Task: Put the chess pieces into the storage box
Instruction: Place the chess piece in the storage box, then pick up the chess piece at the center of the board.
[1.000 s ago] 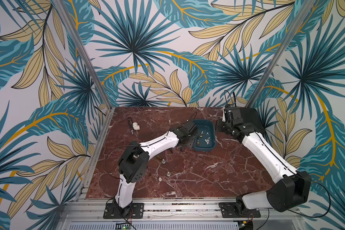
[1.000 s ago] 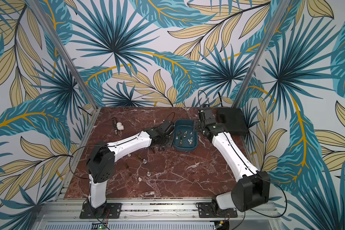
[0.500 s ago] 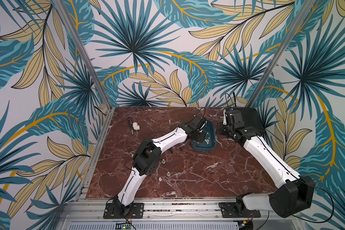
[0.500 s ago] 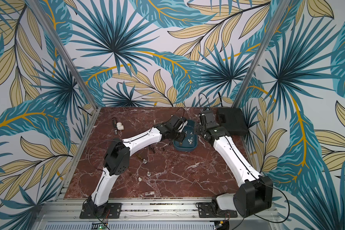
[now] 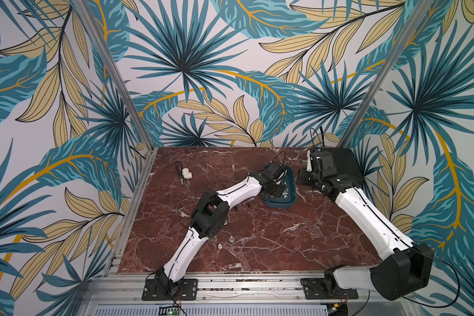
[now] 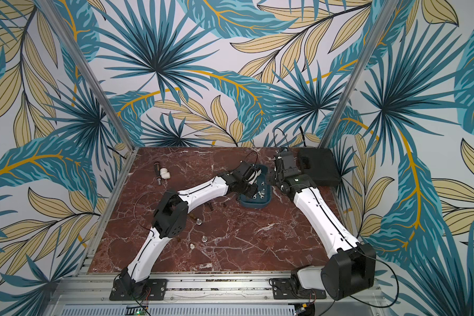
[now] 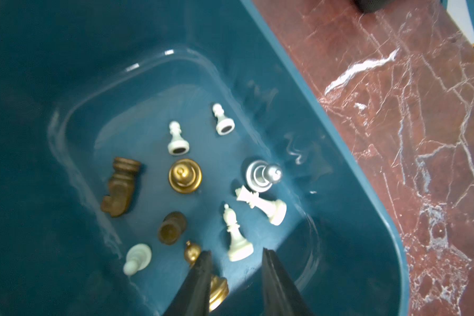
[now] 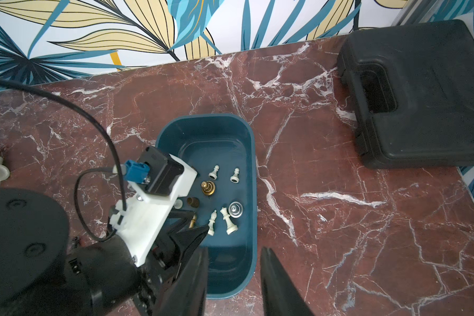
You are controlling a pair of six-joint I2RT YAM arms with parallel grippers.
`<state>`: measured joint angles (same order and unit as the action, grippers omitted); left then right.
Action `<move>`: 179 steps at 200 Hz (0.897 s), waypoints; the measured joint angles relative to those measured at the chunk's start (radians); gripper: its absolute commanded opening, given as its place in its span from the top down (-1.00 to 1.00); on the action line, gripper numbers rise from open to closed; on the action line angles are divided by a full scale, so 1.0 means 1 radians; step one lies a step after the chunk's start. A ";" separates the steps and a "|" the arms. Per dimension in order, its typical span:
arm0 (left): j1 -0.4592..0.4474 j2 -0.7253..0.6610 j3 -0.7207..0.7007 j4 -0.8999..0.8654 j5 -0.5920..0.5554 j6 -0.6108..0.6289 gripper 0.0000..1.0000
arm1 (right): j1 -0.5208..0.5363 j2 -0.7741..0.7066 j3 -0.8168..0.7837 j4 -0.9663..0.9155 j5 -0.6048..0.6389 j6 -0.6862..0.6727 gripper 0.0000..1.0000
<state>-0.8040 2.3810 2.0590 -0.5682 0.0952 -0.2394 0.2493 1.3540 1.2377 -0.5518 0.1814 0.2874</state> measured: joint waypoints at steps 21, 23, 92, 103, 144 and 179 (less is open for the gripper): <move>0.000 0.000 0.003 0.000 -0.013 0.006 0.28 | 0.000 -0.009 0.000 -0.002 0.001 0.000 0.26; 0.000 0.000 0.003 0.000 -0.014 0.006 0.28 | 0.000 -0.011 0.000 -0.003 0.001 0.000 0.26; 0.001 -0.197 -0.163 0.014 -0.088 0.016 0.28 | 0.005 -0.066 0.003 -0.050 -0.078 0.007 0.23; 0.008 -0.288 -0.228 0.035 -0.115 0.020 0.28 | 0.018 -0.066 0.005 -0.060 -0.101 0.008 0.22; 0.068 -0.614 -0.466 0.113 -0.197 0.018 0.26 | 0.153 -0.058 0.006 -0.082 -0.182 -0.004 0.19; 0.189 -0.742 -0.634 0.096 -0.251 -0.005 0.25 | 0.309 0.007 -0.024 -0.051 -0.296 -0.053 0.18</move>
<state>-0.6151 1.6394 1.4254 -0.4721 -0.1558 -0.2443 0.5579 1.3613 1.2140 -0.6025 -0.1143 0.2340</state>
